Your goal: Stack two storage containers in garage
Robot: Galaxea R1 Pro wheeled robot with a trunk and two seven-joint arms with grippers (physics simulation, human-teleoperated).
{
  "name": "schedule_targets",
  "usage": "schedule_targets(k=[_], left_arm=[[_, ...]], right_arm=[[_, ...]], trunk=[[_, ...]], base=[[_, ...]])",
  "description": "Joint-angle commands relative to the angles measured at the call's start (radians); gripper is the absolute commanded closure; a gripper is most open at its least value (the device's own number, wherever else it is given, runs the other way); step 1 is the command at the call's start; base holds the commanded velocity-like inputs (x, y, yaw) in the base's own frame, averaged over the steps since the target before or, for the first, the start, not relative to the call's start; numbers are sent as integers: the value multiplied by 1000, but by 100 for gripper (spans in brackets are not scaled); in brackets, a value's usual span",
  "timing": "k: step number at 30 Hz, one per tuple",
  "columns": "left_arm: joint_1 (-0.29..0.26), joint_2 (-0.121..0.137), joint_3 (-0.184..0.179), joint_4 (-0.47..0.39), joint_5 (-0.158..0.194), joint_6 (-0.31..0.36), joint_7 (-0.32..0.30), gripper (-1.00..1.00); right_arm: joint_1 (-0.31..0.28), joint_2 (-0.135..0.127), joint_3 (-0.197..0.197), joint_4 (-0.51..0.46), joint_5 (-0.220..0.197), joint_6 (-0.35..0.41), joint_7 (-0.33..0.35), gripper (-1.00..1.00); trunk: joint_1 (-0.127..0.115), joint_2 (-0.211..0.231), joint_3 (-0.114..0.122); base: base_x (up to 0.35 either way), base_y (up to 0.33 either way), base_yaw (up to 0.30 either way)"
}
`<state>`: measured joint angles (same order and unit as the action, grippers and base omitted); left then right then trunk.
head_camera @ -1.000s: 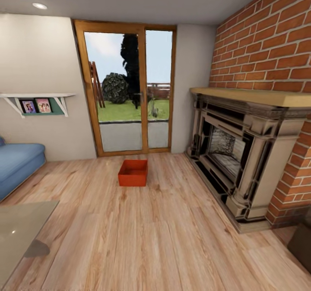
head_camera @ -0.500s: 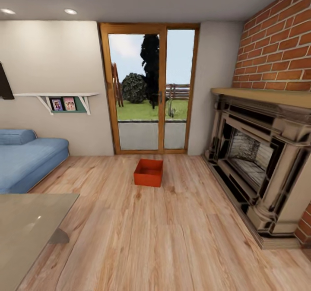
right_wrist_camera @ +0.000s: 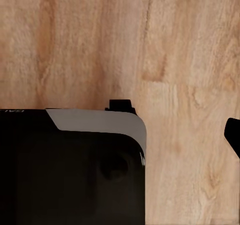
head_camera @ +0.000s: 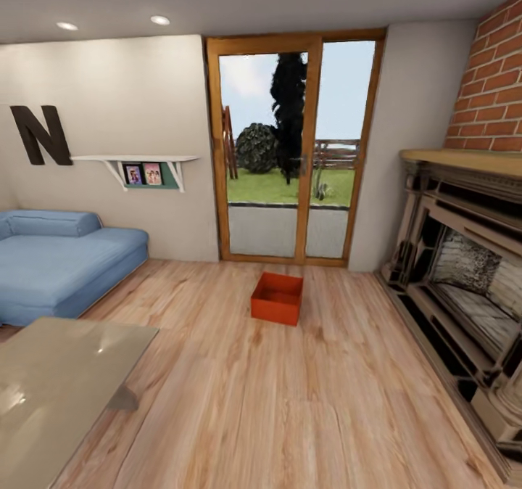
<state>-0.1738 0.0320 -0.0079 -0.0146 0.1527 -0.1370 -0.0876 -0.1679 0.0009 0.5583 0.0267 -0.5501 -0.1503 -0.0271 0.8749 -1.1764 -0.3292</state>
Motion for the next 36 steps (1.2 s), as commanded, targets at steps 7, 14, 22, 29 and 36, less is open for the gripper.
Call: schedule_targets(k=[7, 14, 22, 29, 36], left_arm=[[-1, 0, -1, 2, 10, -2, -6, -100], [-1, 0, -1, 2, 10, 0, -6, -100], [-1, 0, -1, 1, 10, 5, -5, -100], [-1, -2, -1, 2, 9, 7, -5, -100], [-1, -3, -2, 1, 6, 7, -6, -100]], right_arm=[[-1, -1, 8, 2, -8, -5, 0, -100], [-1, -1, 9, 2, -8, -5, 0, -100], [-1, -1, 9, 2, -7, -5, 0, -100], [-1, 0, 9, 2, -8, -5, 0, -100], [-1, -2, 8, 2, -10, -5, 0, -100]], trunk=[[1, -1, -1], [1, -1, -1], [1, -1, -1], [1, -1, -1], [1, -1, -1]], base=[[322, 0, 69], [322, 0, 1], [322, 0, 0], [322, 0, 0], [322, 0, 0]])
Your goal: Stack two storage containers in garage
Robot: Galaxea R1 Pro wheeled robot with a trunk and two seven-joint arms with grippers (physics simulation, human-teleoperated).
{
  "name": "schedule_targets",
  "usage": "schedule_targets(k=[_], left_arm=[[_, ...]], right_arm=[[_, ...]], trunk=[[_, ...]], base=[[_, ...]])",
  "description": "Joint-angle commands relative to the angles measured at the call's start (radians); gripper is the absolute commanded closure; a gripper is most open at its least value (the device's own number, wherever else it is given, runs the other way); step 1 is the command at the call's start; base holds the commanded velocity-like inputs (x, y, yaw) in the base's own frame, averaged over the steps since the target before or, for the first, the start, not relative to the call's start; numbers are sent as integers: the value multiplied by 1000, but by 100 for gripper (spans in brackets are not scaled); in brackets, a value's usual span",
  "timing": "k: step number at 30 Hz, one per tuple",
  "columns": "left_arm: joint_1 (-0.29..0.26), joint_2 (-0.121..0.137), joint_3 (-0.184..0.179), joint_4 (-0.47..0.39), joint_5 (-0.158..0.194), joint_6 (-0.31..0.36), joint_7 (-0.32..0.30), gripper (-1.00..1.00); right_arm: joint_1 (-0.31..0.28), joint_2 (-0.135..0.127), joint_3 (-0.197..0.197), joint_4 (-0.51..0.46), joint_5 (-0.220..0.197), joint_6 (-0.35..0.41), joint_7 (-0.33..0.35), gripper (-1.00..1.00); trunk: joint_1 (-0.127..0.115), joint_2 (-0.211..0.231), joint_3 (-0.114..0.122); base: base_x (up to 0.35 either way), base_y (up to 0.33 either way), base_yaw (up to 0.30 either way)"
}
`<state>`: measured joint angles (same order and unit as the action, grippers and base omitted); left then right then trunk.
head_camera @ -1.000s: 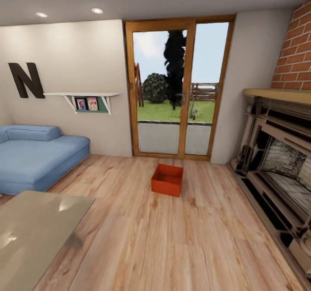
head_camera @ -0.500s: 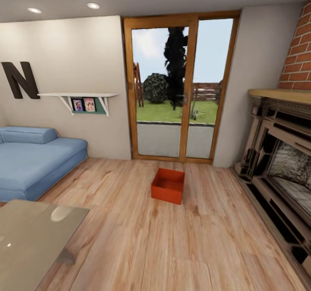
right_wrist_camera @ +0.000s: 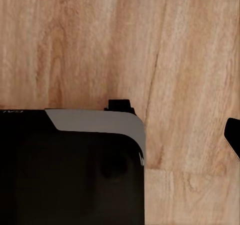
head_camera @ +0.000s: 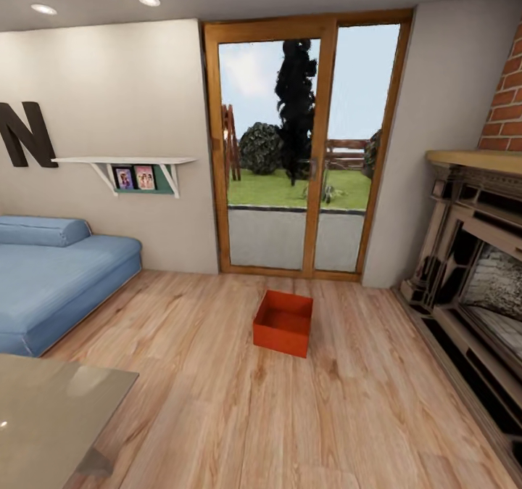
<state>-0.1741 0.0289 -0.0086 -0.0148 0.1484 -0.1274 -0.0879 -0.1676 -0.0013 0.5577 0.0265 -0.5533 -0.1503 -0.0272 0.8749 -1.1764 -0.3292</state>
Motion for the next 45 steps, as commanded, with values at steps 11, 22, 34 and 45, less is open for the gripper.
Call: schedule_targets(k=[11, 22, 34, 45], left_arm=[[-1, -3, -2, 1, -15, -1, -7, -100], [-1, -5, -1, 1, -91, -4, -9, -100], [-1, -3, -1, 1, -95, -9, -7, -100], [-1, -3, -1, 1, -95, -9, -7, -100]], right_arm=[[-1, 4, 8, 3, -3, -5, 0, -100], [-1, 3, 8, 3, -6, -4, 0, -100], [-1, 4, 8, 3, -7, -4, 0, -100], [-1, 4, 8, 3, -7, -4, 0, -100]], trunk=[[1, -1, -1], [1, -1, -1], [1, -1, -1], [1, -1, -1]], base=[[322, 0, 0], [322, 0, 0], [316, 0, 0], [288, 0, 0]])
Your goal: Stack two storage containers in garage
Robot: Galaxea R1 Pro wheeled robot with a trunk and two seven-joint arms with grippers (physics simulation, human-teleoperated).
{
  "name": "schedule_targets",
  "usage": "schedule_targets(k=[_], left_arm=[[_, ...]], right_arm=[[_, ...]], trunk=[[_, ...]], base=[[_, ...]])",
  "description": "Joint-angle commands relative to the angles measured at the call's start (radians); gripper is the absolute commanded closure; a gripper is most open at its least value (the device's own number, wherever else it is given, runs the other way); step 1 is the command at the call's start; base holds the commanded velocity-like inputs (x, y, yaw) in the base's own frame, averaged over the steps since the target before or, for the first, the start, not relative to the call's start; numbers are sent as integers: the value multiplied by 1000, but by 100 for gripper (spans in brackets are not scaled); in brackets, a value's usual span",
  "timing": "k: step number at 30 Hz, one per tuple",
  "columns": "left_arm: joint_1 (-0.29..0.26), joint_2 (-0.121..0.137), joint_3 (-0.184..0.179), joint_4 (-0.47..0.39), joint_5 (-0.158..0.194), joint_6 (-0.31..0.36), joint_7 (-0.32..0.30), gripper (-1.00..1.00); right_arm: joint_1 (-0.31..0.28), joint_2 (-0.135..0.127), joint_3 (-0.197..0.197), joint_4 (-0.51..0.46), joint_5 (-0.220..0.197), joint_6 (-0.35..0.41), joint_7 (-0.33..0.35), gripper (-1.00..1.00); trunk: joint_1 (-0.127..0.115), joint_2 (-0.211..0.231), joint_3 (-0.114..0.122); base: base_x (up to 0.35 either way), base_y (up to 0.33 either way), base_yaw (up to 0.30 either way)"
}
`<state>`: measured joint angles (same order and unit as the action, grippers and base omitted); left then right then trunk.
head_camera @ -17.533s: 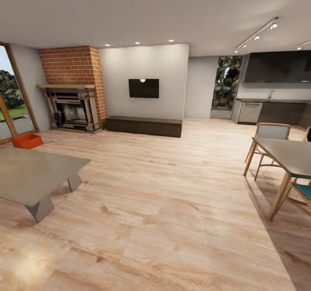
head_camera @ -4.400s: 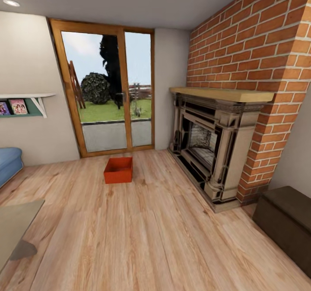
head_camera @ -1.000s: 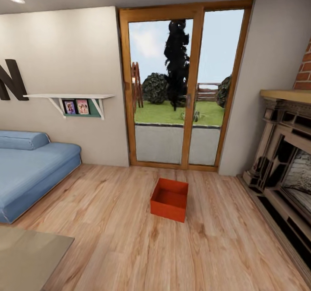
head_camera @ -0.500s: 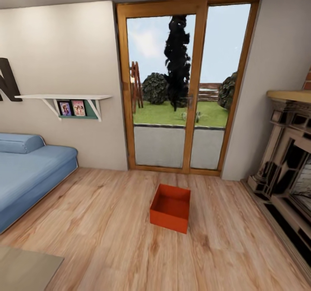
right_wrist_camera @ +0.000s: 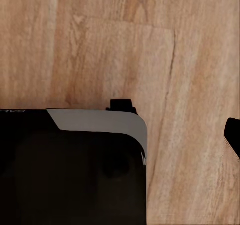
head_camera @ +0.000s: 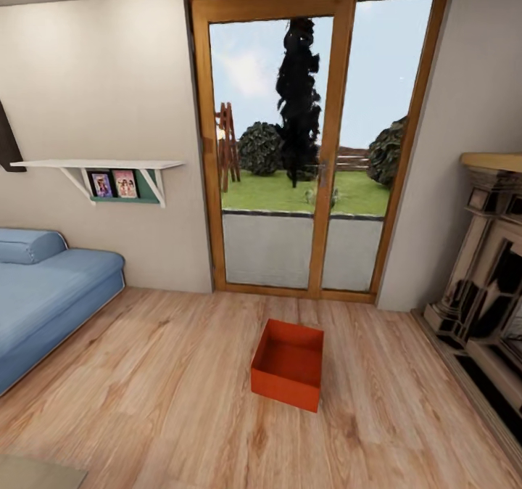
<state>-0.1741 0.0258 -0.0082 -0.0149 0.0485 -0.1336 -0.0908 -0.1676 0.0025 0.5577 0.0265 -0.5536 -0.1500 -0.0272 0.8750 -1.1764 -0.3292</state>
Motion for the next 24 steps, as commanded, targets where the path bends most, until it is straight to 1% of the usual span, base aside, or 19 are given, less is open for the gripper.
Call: schedule_targets(k=[1, 7, 12, 24], left_arm=[[-1, 0, -1, 1, 5, -3, -4, -100], [-1, 0, -1, 1, 5, -4, -4, -100], [-1, 0, -1, 1, 5, -6, -4, -100], [-1, 3, 1, 1, 10, -8, -4, -100]], right_arm=[[-1, 1, 8, 3, -7, -5, 0, -100], [-1, 1, 8, 3, -6, -5, 0, -100], [-1, 1, 8, 3, -5, -5, 0, -100], [-1, 0, 8, 3, -3, -5, 0, -100]], trunk=[[1, -1, -1], [1, -1, -1], [1, -1, -1], [1, -1, -1]], base=[[257, 0, 0], [228, 0, 0], [166, 0, 0], [19, 0, 0]])
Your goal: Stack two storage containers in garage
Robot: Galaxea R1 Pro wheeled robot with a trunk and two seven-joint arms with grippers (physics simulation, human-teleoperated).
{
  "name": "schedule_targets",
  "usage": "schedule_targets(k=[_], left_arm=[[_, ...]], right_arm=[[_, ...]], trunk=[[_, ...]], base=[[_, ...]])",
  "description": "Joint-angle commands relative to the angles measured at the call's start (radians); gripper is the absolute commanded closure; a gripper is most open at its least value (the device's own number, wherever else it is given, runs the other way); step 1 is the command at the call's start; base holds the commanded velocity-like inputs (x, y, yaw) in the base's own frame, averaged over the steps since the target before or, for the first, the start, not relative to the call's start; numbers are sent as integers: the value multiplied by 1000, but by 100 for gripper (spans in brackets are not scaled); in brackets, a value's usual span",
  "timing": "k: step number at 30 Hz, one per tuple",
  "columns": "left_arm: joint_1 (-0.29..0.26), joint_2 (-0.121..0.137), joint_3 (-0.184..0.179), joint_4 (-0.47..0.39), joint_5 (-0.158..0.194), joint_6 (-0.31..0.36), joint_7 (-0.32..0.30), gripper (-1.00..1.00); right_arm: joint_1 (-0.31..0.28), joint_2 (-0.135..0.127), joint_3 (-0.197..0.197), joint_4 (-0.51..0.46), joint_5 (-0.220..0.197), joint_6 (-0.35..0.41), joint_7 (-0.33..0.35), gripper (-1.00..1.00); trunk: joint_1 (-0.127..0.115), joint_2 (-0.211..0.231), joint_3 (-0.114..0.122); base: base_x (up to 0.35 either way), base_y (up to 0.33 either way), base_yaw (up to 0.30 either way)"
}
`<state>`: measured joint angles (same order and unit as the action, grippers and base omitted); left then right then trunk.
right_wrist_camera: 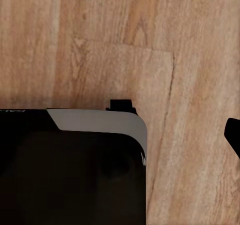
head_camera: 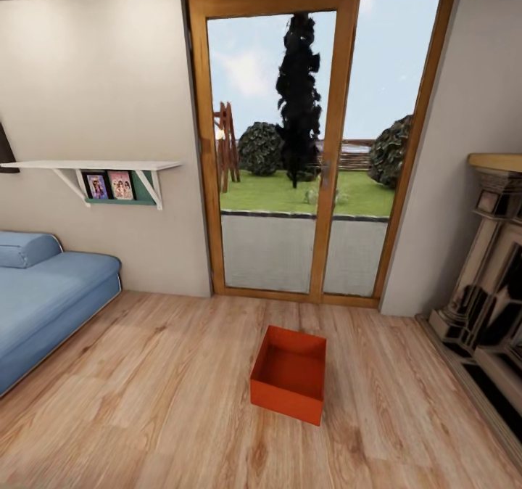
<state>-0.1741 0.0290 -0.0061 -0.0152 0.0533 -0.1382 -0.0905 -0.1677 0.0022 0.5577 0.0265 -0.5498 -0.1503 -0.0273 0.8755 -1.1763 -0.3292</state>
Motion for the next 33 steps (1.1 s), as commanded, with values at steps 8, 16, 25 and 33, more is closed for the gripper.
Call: schedule_targets(k=[8, 16, 25, 33], left_arm=[[-1, 1, -2, 0, 4, -3, -5, -100], [-1, 1, -2, 0, 3, -3, -5, -100], [-1, 1, -2, 0, 3, -3, -5, -100], [-1, 2, -2, 1, 6, -3, -5, -100]], right_arm=[[-1, 1, 8, 3, -6, -4, 0, -100], [-1, 1, 8, 3, -8, -4, 0, -100], [-1, 1, 8, 3, -9, -4, 0, -100], [-1, 1, 8, 3, -6, -3, 0, -100]], trunk=[[0, -1, -1], [0, -1, -1], [0, -1, -1], [0, -1, -1]], base=[[207, 0, 0], [313, 0, 0], [290, 0, 0], [195, 0, -67]])
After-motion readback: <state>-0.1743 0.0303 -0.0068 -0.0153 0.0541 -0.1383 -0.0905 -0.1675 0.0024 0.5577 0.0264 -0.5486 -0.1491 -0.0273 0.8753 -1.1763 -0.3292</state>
